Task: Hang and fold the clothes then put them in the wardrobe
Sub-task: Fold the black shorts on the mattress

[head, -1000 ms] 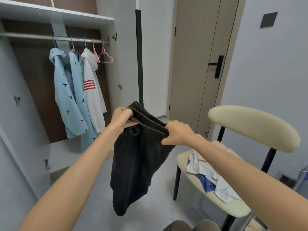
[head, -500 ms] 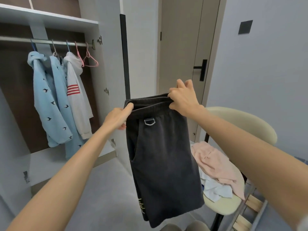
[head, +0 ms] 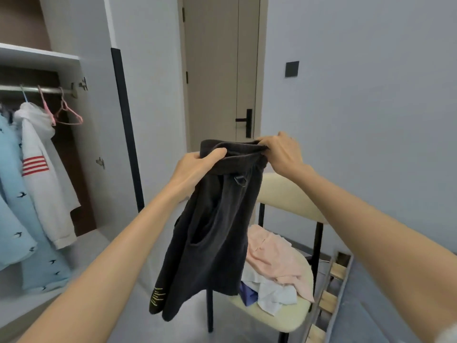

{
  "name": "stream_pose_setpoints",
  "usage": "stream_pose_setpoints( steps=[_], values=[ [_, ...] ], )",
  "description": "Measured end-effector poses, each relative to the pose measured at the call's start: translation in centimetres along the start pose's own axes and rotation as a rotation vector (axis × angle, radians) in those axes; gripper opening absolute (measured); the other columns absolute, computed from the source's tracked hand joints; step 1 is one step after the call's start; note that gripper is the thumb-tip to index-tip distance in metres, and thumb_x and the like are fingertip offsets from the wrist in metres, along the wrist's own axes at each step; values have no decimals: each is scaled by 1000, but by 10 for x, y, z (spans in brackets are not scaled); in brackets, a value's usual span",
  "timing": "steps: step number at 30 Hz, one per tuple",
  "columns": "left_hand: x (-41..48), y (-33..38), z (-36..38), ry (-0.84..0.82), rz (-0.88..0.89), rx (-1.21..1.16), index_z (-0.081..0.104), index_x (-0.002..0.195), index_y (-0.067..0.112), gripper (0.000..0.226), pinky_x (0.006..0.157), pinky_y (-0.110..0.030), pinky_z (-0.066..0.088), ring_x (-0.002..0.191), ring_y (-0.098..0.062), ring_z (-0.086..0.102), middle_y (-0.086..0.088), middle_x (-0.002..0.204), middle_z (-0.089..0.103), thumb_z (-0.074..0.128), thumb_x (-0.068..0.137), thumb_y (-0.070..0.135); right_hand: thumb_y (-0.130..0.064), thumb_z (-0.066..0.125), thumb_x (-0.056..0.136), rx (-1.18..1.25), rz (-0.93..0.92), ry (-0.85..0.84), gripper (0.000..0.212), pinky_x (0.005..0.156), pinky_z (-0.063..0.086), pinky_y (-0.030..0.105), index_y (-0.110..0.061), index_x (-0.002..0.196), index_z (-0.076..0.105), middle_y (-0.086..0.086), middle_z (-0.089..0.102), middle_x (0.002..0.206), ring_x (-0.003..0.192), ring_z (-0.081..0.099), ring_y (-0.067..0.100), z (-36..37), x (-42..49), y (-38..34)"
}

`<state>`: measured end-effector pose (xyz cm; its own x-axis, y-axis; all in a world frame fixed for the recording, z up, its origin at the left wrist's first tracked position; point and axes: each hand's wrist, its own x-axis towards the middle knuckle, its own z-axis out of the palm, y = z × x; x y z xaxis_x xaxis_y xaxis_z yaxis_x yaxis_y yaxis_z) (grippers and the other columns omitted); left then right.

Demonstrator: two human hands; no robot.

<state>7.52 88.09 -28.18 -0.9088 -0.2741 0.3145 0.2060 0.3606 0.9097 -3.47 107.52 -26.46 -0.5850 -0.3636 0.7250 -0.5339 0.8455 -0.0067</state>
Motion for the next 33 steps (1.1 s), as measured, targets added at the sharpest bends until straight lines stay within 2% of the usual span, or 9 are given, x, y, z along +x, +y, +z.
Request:
stream_pose_setpoints(
  steps=[3,7,10,13,17,23,26,29,33],
  values=[
    [-7,24,50,-49,57,-54,67,72,30,50,42,-11,44,59,5,64,21,67,68,65,55,77,-6,42,93,15,83,3,35,48,30,27,-27,99,69,1,68,80,78,57,26,-28,-23,45],
    [-33,46,133,-207,90,-112,68,73,29,54,42,-10,45,60,4,65,20,68,69,66,50,78,0,47,88,145,196,-48,34,54,39,32,-23,94,71,1,67,74,71,57,22,-65,-75,115],
    [-55,52,181,-283,84,-137,68,73,28,43,41,-12,46,58,4,65,19,65,70,70,60,69,7,45,82,202,246,-64,36,61,44,33,-18,87,70,3,68,74,71,58,24,-80,-119,154],
    [-91,54,256,-453,56,-155,70,79,25,32,52,-23,57,65,0,68,14,71,72,72,71,56,13,42,76,155,352,-69,40,61,41,32,-13,85,70,1,64,72,71,56,26,-100,-190,206],
    [-151,55,348,-678,-6,-215,71,79,22,19,47,-20,51,61,-2,68,7,71,72,71,78,41,19,40,71,144,518,-96,39,67,47,41,-1,85,70,15,69,77,76,61,33,-131,-282,265],
    [-244,58,453,-983,-85,-294,69,78,16,17,49,-21,52,60,-7,68,3,66,71,66,84,31,23,36,65,82,722,-141,45,70,52,44,2,85,71,16,71,83,83,65,35,-189,-414,313],
    [-283,68,487,-1066,-173,-383,69,78,15,19,48,-22,52,59,-10,69,3,64,71,68,85,33,23,37,70,-9,831,-80,45,71,52,47,0,88,71,17,70,86,85,64,36,-218,-459,327],
    [-317,78,514,-1160,-198,-390,68,84,15,25,52,-25,55,70,-15,71,-3,76,72,67,85,40,18,39,77,-170,926,-38,45,65,52,43,-12,88,71,11,66,79,81,56,31,-246,-500,338],
    [-346,60,532,-1276,-238,-312,67,90,8,33,64,-30,60,85,-22,70,-14,94,71,62,88,41,15,39,78,-258,1029,-150,48,57,43,33,-19,89,72,9,66,87,90,51,27,-259,-542,336]
  ],
)
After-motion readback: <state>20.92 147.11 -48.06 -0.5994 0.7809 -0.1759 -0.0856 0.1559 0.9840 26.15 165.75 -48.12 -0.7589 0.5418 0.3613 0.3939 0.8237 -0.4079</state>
